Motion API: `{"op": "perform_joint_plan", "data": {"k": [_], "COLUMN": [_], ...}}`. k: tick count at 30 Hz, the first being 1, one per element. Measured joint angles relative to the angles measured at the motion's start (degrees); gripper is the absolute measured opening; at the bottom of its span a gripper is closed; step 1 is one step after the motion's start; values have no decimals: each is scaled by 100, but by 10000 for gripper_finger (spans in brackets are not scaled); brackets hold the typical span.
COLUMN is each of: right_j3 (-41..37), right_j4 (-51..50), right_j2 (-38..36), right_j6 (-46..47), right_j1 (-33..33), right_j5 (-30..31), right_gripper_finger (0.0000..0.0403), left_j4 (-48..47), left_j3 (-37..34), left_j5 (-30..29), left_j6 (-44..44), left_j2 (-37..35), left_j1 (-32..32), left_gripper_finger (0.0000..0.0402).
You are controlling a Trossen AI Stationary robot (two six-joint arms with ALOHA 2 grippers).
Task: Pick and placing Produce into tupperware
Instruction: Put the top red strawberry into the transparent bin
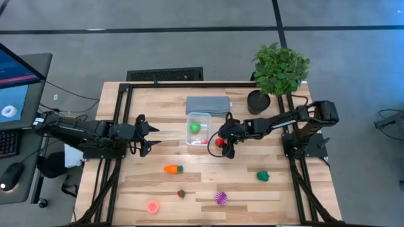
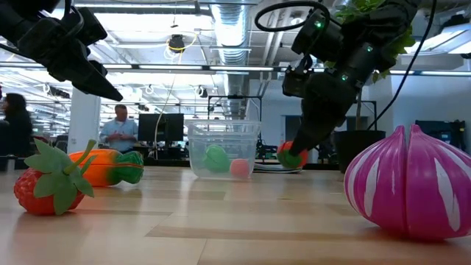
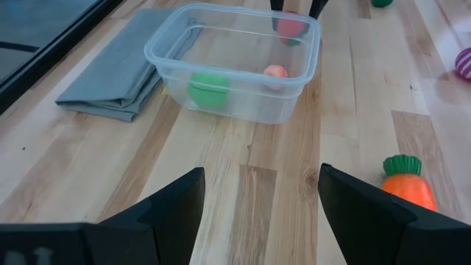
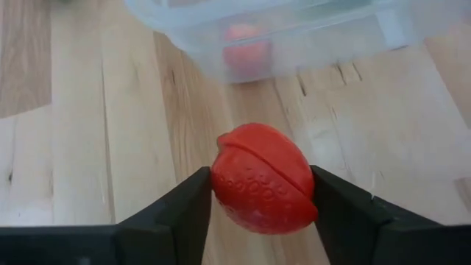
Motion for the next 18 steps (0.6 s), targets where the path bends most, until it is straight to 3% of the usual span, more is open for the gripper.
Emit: {"op": "perform_joint_plan", "data": {"k": [18], "right_j3": [5], "right_j4": [-176], "right_j2": [0], "right_j6": [-3], "right_j1": [0], "right_j5": [0], "right_gripper_finger": [217], "left_j4": [-2], "left_j3": [0], "left_j5": [-10], "left_j6": [-40], "left_j2": [0], "left_j1": [0], "left_gripper_finger": [254]}}
